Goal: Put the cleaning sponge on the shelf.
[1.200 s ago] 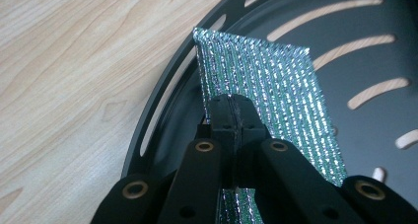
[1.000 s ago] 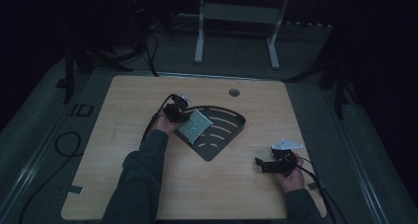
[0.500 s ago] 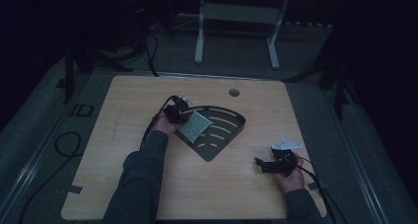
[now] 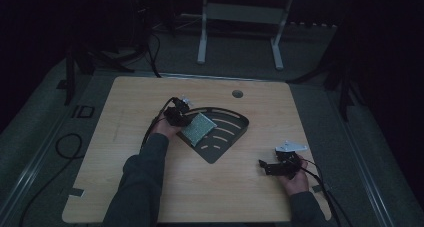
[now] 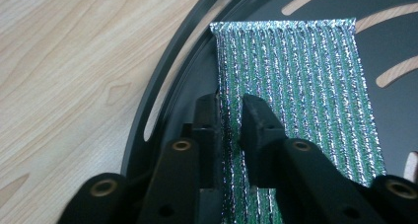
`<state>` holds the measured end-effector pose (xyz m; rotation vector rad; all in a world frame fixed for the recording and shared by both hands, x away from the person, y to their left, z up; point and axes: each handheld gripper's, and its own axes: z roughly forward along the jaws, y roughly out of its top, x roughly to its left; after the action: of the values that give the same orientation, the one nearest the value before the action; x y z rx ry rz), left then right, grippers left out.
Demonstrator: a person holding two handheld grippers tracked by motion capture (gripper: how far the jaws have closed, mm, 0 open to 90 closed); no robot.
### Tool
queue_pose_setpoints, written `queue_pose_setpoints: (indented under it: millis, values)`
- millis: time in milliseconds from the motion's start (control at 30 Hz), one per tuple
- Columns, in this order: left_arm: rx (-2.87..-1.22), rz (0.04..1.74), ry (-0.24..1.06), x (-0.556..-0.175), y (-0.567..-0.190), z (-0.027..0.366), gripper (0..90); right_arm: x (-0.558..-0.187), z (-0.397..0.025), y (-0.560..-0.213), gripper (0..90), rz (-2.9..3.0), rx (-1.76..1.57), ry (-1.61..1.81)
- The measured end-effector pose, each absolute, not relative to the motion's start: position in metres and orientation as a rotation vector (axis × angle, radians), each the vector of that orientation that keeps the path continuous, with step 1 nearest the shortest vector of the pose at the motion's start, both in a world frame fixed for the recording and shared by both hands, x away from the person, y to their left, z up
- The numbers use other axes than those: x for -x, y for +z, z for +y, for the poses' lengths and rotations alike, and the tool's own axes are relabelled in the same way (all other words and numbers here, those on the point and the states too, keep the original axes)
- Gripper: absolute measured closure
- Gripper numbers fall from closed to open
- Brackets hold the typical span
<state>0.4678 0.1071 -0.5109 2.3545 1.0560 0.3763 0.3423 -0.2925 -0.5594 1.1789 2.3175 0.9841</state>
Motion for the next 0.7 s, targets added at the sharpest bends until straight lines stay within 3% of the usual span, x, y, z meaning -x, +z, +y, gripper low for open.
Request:
queue_pose_setpoints:
  millis: [700]
  values:
    - [-2.192, 1.075, 0.341, -0.452, -0.488, 0.134, 58.8, -0.342, -0.293, -0.559, 13.6, 2.317, -1.178, 0.984]
